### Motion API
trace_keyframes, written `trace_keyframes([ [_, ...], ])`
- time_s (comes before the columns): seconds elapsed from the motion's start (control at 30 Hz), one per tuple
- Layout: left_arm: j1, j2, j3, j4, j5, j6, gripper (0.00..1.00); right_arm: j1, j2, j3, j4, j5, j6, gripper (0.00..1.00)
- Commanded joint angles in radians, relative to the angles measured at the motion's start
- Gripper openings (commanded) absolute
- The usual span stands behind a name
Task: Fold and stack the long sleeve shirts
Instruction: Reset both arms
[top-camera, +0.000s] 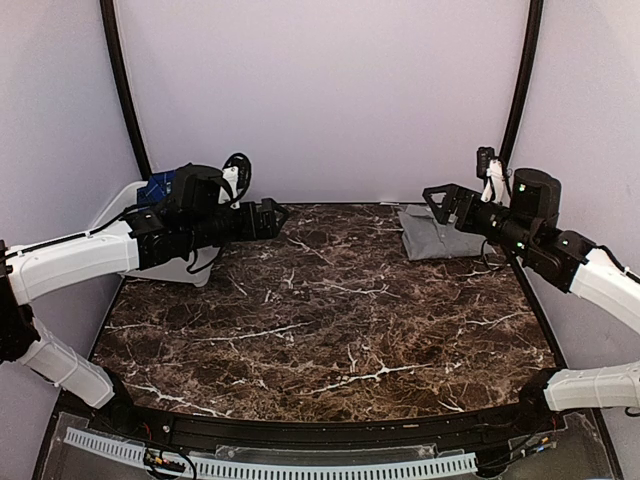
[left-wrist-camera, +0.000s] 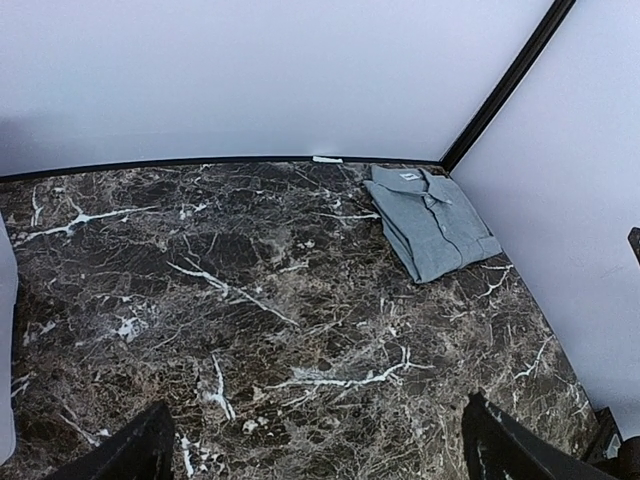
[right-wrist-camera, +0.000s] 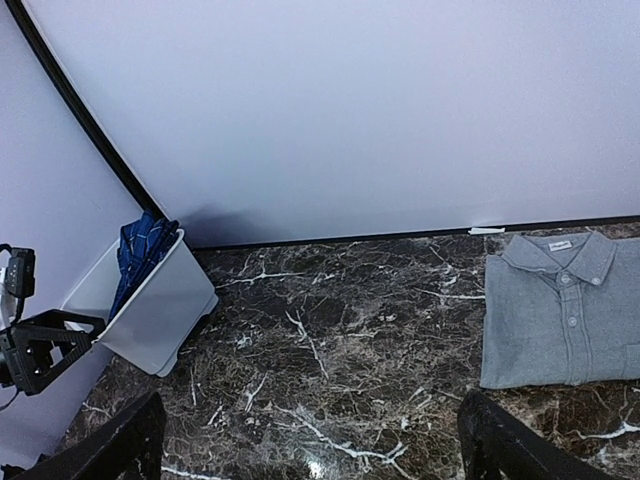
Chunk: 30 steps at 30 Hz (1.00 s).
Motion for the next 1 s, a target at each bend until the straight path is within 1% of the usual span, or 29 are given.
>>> trace_keyframes([
  [0.0, 0.000, -0.032, 0.000, 0.021, -0.006, 0.025, 0.99, 0.003, 0.012, 0.020, 0.040, 0.011, 0.000, 0.99],
  [0.97, -0.001, -0.049, -0.021, 0.031, 0.003, 0.018, 0.99, 0.004, 0.013, 0.021, -0.005, 0.003, 0.000, 0.99],
])
